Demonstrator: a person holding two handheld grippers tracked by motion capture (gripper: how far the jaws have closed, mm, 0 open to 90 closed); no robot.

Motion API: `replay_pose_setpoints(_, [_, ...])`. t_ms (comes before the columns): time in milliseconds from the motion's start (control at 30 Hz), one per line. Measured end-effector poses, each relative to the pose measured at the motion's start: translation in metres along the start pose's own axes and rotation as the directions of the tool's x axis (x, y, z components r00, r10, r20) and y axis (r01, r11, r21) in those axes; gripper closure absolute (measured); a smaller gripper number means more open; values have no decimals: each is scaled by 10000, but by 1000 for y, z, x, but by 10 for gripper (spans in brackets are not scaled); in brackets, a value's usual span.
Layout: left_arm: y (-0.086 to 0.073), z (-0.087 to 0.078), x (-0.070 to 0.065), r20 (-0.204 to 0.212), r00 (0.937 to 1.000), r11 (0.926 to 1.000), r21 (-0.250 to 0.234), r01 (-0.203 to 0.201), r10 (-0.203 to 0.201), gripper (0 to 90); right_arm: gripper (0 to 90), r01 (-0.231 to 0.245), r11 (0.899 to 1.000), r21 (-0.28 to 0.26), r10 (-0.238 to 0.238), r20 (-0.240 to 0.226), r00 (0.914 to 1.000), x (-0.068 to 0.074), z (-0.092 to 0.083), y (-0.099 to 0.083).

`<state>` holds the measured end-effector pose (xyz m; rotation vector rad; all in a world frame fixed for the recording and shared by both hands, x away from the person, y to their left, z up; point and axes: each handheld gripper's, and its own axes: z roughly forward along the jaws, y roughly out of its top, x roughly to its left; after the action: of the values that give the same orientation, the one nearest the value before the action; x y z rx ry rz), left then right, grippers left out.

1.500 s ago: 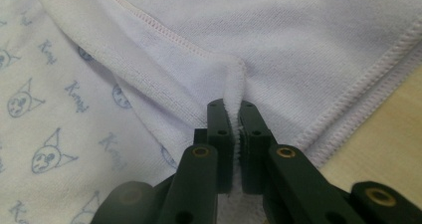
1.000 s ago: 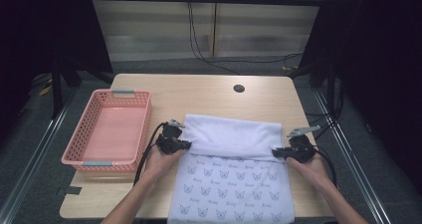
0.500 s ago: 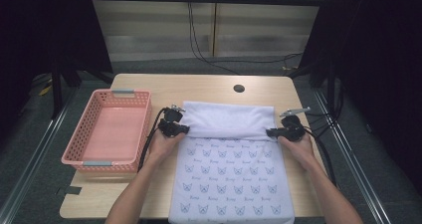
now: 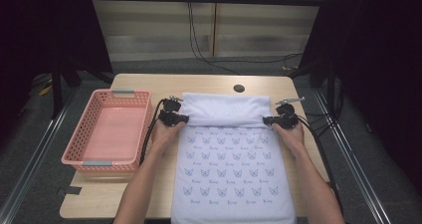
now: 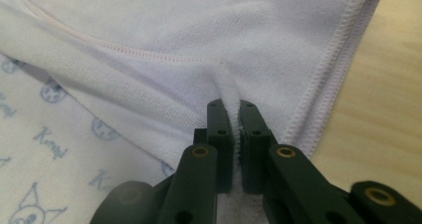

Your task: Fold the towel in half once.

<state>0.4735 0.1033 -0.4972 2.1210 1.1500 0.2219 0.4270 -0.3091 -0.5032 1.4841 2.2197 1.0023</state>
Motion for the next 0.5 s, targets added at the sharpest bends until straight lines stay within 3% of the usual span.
replay_pose_setpoints(133, [11, 8, 1, -342, 9991, 9997, 85, -237, 240, 876, 866, -53, 10000, 75, 51, 300, 9995, -3, 6, 8])
replay_pose_setpoints(267, [15, 11, 4, -294, 9995, 9999, 81, 122, -120, 876, 866, -78, 9999, 82, 74, 435, 9990, -4, 9, 12])
replay_pose_setpoints(367, [15, 7, 6, -82, 10000, 9999, 153, 34, -33, 875, 866, -302, 9993, -203, 305, 116, 9995, -9, 7, 10])
replay_pose_setpoints(433, [14, 2, 5, 159, 9997, 9998, -74, 185, -183, 875, 867, -312, 9980, -556, 304, -148, 9994, -12, 0, 12])
replay_pose_setpoints(500, [16, -7, 2, 319, 9995, 9996, -273, 0, 8, 874, 867, -324, 9960, -835, 294, -366, 9989, -13, -8, 15])
